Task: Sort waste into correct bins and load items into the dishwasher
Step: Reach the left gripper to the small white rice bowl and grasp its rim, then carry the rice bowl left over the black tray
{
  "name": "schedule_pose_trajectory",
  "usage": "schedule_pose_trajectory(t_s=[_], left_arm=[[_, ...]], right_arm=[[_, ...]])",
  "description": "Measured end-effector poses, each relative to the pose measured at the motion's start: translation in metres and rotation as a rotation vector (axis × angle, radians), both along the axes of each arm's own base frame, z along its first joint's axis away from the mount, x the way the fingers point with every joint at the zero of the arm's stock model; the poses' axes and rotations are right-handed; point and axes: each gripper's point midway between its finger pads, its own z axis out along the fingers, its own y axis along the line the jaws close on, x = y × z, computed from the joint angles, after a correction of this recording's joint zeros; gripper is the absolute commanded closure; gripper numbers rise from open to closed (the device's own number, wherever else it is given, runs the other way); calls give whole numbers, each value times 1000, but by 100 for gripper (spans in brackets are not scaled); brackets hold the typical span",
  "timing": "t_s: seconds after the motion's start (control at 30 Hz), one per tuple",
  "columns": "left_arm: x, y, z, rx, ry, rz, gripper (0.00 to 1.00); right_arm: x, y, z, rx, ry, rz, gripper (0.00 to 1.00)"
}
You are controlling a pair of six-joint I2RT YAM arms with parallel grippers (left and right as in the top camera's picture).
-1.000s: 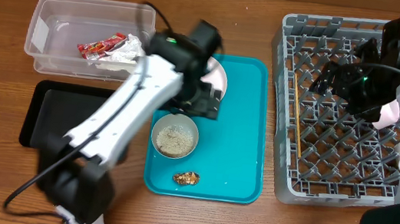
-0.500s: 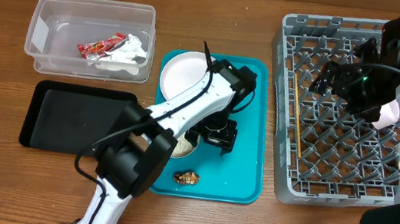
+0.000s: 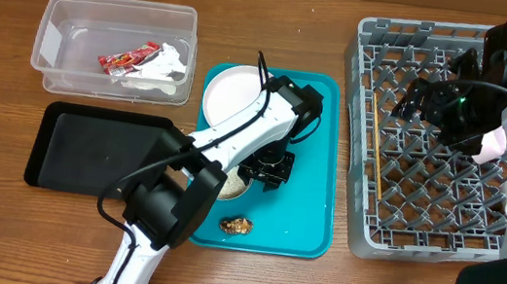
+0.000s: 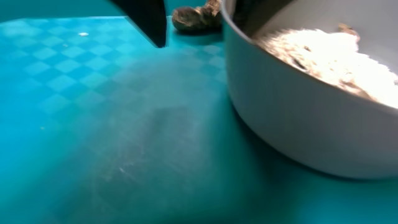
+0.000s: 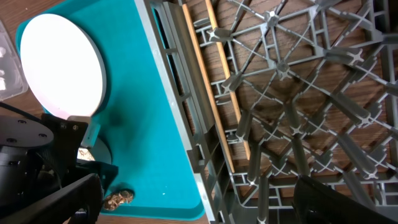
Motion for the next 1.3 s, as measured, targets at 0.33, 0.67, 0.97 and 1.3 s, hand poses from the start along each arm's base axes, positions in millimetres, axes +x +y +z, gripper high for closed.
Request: schedule_pose_trajectory(t_s=[0.33, 0.67, 0.97, 1.3], left_arm=[[6, 7, 0, 41, -34, -17, 96], [6, 15, 1, 80, -39, -27, 96], [22, 30, 26, 81, -127, 17, 96], [50, 75, 118, -30, -373, 177, 95]], right_arm=[[0, 0, 0, 0, 0, -2, 0], [0, 0, 0, 0, 2, -2, 0], [0, 0, 0, 0, 1, -2, 0], [-1, -2, -1, -9, 4, -3, 0]])
